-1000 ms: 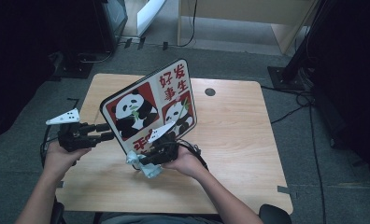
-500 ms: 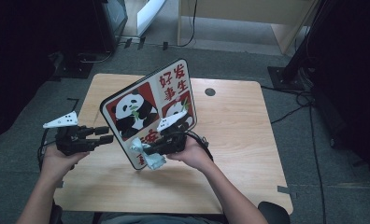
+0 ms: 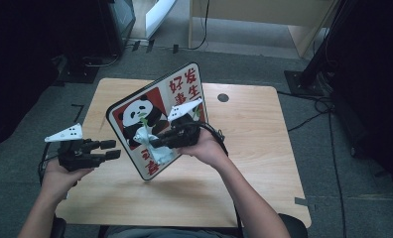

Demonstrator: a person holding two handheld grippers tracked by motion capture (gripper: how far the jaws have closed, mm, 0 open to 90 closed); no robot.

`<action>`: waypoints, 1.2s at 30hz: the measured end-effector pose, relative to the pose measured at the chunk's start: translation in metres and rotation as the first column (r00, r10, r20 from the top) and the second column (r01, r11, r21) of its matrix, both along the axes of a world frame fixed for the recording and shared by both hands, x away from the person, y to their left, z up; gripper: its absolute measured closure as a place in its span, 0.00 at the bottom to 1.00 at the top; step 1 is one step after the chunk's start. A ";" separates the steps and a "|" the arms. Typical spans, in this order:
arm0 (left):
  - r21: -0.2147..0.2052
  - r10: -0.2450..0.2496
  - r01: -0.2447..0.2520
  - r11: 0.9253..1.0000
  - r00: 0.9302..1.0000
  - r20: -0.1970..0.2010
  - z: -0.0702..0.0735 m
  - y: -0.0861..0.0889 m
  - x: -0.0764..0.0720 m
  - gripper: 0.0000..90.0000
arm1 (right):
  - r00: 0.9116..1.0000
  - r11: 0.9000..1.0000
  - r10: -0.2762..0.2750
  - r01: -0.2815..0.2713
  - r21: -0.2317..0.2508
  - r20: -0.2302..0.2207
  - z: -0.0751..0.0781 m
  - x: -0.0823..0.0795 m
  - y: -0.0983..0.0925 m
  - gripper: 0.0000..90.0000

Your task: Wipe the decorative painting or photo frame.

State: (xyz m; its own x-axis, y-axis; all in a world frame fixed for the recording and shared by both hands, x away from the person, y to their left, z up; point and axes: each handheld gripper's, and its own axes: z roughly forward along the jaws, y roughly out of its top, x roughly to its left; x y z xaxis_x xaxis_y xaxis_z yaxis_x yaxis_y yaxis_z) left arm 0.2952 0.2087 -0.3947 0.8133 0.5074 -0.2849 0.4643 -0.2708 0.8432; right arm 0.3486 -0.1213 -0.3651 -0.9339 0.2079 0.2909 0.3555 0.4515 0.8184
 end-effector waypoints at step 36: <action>-0.063 0.027 -0.028 0.998 1.000 -0.012 0.000 -0.018 0.009 0.68 | 0.990 0.996 0.043 -0.053 0.070 0.135 0.142 0.036 0.071 0.89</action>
